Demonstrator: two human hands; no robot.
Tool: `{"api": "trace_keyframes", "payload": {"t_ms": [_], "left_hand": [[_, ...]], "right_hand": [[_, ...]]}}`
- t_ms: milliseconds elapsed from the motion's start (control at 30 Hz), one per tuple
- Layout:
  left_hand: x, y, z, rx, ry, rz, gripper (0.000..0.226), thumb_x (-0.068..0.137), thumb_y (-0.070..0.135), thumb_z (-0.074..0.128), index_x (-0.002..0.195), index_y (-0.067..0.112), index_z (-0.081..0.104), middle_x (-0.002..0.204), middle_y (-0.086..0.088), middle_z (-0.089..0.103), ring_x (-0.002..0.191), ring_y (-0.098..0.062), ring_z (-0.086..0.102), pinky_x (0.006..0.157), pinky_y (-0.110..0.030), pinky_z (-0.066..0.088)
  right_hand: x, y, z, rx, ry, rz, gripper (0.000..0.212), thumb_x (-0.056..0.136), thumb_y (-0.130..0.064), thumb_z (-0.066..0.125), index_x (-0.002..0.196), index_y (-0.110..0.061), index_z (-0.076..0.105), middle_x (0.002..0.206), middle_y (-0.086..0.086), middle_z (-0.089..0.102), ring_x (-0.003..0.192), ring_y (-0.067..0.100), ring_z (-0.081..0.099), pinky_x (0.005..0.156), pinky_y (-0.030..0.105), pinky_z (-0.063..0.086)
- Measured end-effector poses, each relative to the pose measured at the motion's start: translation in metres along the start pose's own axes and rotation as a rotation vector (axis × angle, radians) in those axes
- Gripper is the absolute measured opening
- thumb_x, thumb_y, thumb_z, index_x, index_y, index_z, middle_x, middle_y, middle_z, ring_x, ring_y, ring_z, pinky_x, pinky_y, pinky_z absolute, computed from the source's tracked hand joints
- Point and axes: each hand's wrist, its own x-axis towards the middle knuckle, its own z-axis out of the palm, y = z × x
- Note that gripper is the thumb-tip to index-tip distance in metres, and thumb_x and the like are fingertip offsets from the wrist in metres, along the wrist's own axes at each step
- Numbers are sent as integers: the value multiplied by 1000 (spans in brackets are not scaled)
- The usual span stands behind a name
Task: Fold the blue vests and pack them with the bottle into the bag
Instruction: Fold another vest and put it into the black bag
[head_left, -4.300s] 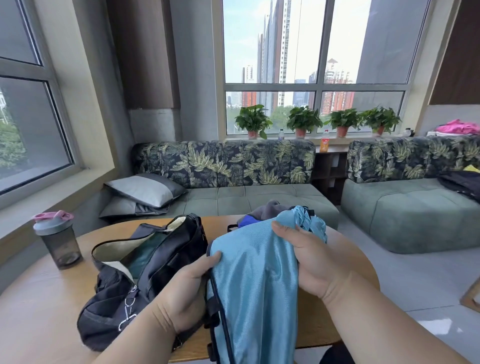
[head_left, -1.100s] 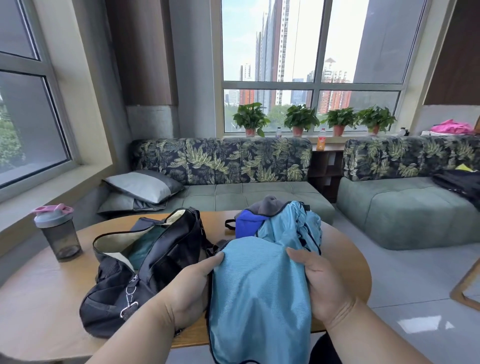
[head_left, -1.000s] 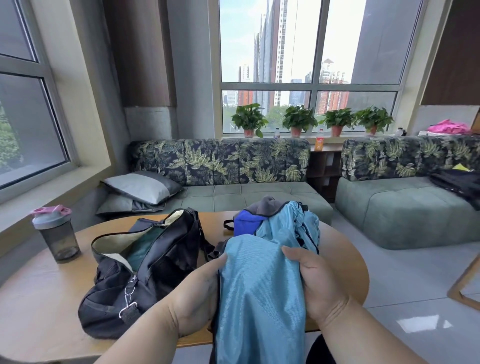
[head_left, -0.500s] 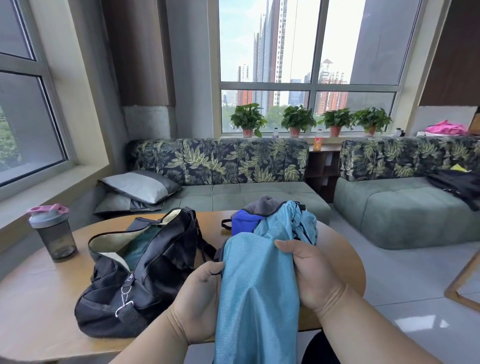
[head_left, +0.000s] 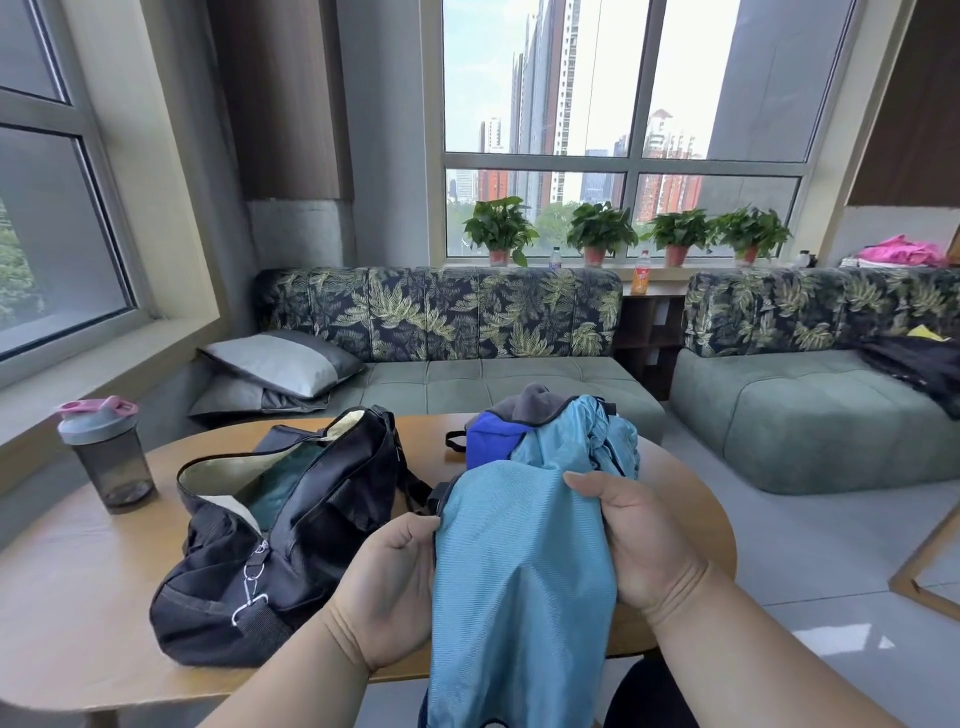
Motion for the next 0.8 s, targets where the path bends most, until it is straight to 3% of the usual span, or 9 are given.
{"api": "trace_keyframes", "payload": {"t_ms": [133,267,433,467,567,667,800], "left_hand": [[2,6,-2,-29,16,55,69,78,11,71,144,-5,58,139,-24,62,120,-38,64,108,-48,48],[2,9,-1,-9,97,74,51,94,12,52,142,-4,61,144,-23,61,121,-37,65,114,-48,43],[0,17,5,4,219,198,48,99,15,57,145,3,59,142,-21,64,128,-36,64,98,-45,60],[1,18,6,1,251,255,50,98,12,61,147,3,55,138,-21,66,124,-35,67,92,-44,63],[3,24,14,114,384,395,39,97,0,65,134,11,57,108,-15,76,84,-21,75,68,-33,63],[4,28,24,287,455,452,36,98,4,69,130,18,60,101,-13,75,76,-20,71,65,-33,60],[1,26,37,297,435,370,32,97,12,72,127,12,62,85,-5,76,68,-17,70,59,-32,59]], "right_hand": [[0,0,-3,-10,25,-14,73,57,-18,94,124,3,74,134,25,67,117,37,71,96,45,60],[0,4,-3,-21,126,-40,43,81,-12,68,120,1,76,133,25,68,117,38,70,101,47,57],[1,0,-12,12,248,-115,43,100,-13,52,139,-1,64,136,24,67,128,38,65,109,51,50],[1,-1,-15,-20,285,-133,40,104,-13,50,140,-4,62,136,23,67,129,37,64,111,52,48],[-2,-3,-22,-203,361,-150,33,110,-12,47,137,-6,63,132,23,70,123,35,68,108,51,51],[-9,-4,-22,-370,391,-150,29,109,-8,48,133,-4,65,125,21,74,119,36,70,111,55,50],[-15,-9,-9,-391,375,-202,29,109,-7,49,131,-15,66,125,14,75,120,32,71,111,55,49]]}}
